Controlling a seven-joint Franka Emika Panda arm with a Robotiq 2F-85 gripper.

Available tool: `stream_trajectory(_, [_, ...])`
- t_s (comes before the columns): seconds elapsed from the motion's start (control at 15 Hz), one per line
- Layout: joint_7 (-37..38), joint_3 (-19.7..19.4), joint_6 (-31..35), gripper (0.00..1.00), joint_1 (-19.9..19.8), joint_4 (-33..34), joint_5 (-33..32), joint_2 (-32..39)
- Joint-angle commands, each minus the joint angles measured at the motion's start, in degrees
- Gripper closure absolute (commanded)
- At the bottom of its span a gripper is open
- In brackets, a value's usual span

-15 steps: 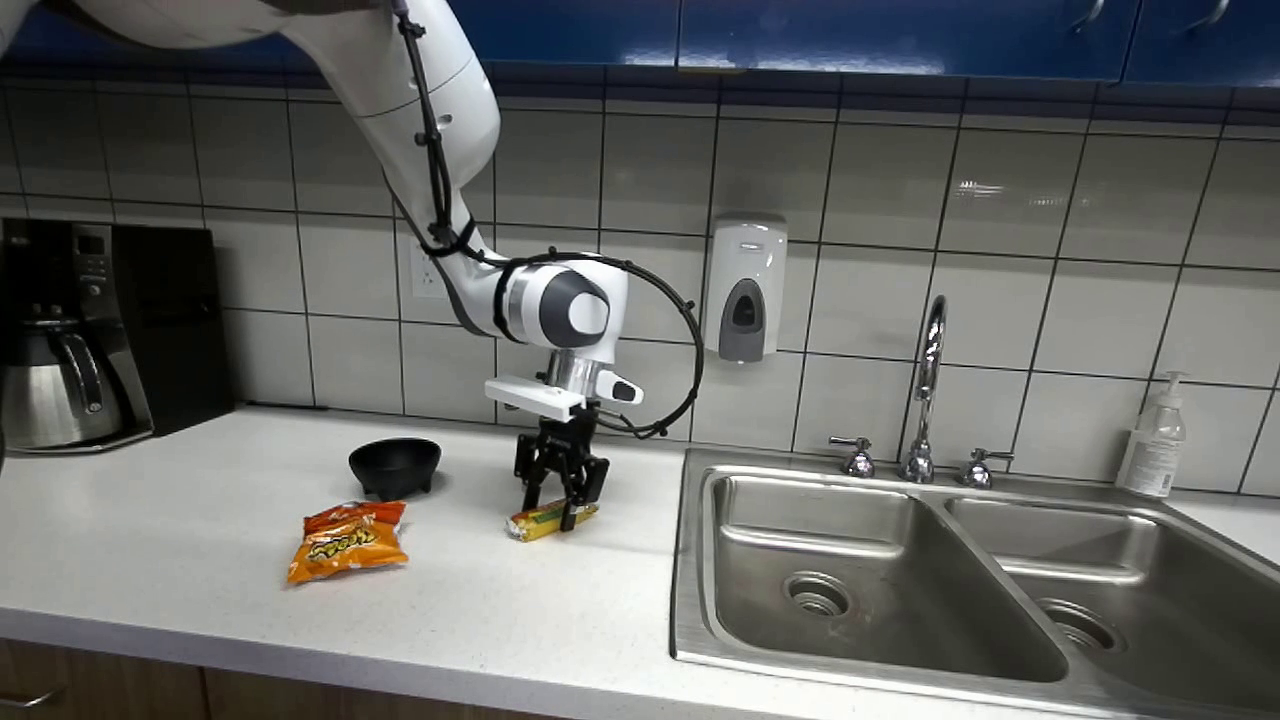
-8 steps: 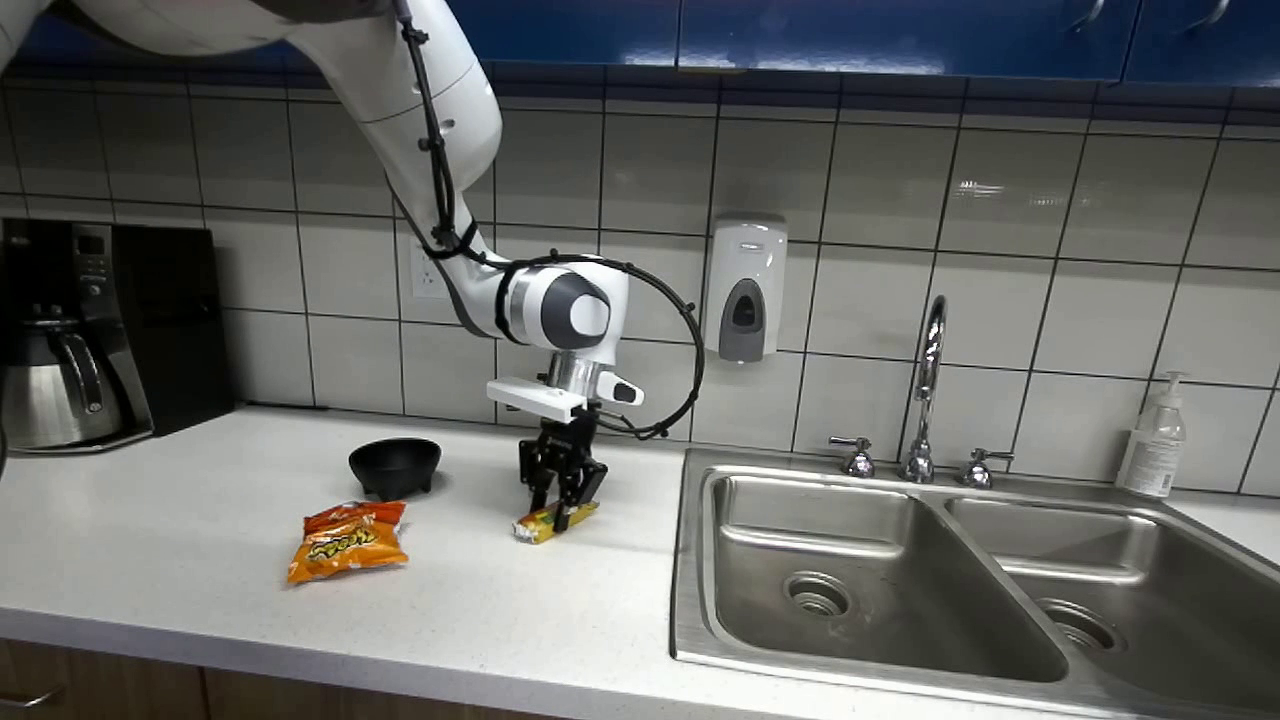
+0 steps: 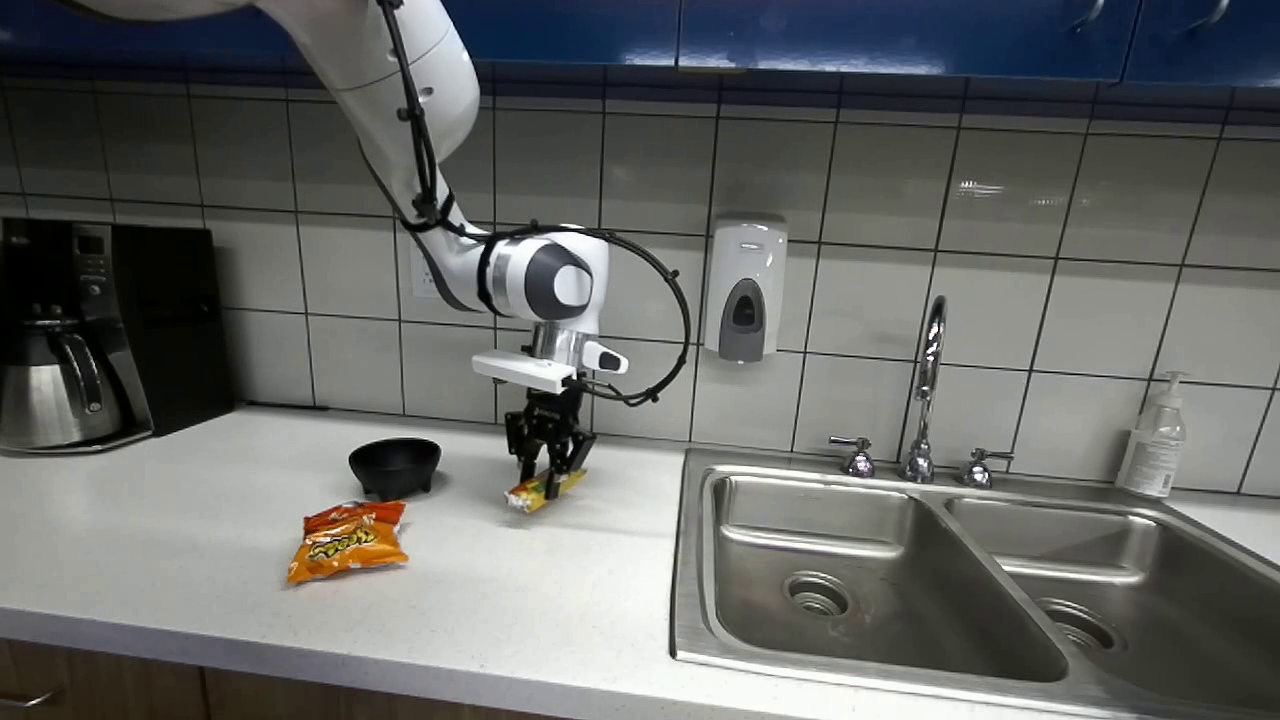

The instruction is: Put the snack bar in the bowl

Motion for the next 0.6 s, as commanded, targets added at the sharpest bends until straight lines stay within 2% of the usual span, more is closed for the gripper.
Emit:
stream_trajectory(0.0, [-1.3, 1.1, 1.1, 0.82, 1.2, -4.6, -2.1, -7.0])
stream_trajectory(0.53, [-6.7, 3.9, -0.3, 0.82, 4.1, -11.8, -3.0, -16.3])
